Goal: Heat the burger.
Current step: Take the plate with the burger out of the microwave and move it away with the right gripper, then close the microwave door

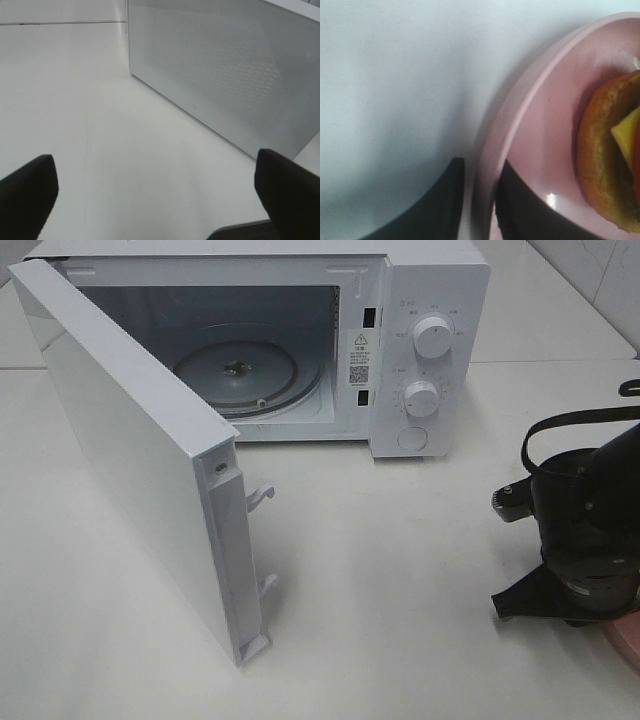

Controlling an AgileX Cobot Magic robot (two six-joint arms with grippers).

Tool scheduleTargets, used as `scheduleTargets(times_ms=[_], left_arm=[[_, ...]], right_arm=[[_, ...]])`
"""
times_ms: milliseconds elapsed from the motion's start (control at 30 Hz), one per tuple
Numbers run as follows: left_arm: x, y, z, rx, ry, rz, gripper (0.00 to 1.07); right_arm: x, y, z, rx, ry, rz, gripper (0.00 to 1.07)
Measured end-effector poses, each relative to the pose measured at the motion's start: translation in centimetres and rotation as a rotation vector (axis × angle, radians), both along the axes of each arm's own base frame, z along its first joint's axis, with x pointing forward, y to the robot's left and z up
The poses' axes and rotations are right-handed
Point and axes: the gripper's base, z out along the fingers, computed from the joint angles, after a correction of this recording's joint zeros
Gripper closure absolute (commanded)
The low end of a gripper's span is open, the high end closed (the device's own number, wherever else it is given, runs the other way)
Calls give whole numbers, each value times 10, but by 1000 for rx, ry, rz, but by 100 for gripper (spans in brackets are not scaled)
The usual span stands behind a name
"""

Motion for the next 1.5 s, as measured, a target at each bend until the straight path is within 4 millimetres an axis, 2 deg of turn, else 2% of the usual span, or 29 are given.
scheduleTargets(times_ms=[33, 100, 167, 367, 433, 467, 500, 533, 600, 633, 667, 733, 767, 800, 867, 900, 933, 1033, 1267, 1500], left_arm=[[0, 0, 0, 0, 0, 0, 6], [0, 0, 0, 0, 0, 0, 6], [0, 0, 0, 0, 0, 0, 6], [0, 0, 0, 0, 0, 0, 6], [0, 0, 0, 0, 0, 0, 6], [0, 0, 0, 0, 0, 0, 6], [0, 0, 0, 0, 0, 0, 6], [0, 0, 0, 0, 0, 0, 6], [0, 0, 0, 0, 0, 0, 6], [0, 0, 0, 0, 0, 0, 6], [0, 0, 0, 0, 0, 0, 6], [0, 0, 0, 0, 0, 0, 6], [0, 0, 0, 0, 0, 0, 6], [0, 0, 0, 0, 0, 0, 6], [0, 0, 0, 0, 0, 0, 6], [0, 0, 0, 0, 0, 0, 6], [0, 0, 0, 0, 0, 0, 6], [0, 0, 0, 0, 0, 0, 6], [0, 0, 0, 0, 0, 0, 6], [0, 0, 0, 0, 0, 0, 6]], right_arm=[[0, 0, 0, 0, 0, 0, 70], [-1, -1, 1, -15, 18, -12, 59], [-1, -1, 3, -22, 31, -18, 56], [-4, 1, 13, 11, 59, -9, 55], [-6, 2, 28, 51, 47, 23, 55], [-6, 2, 28, 51, 47, 23, 55], [-8, 3, 39, 84, 36, 44, 55], [-8, 3, 39, 84, 36, 44, 55], [-13, 4, 59, 149, 11, 75, 55], [-13, 4, 59, 149, 11, 75, 55], [-16, 6, 71, 203, 4, 106, 54], [-18, 7, 76, 224, 7, 133, 52], [-23, 9, 85, 273, 17, 181, 49], [-23, 9, 85, 273, 17, 181, 49], [-30, 14, 96, 360, 36, 261, 40], [-30, 14, 96, 360, 36, 261, 40], [-35, 16, 103, 401, 45, 317, 35], [-42, 18, 112, 450, 50, 382, 29], [-55, 17, 130, 512, 29, 469, 30], [-75, 5, 150, 517, 5, 527, 31]])
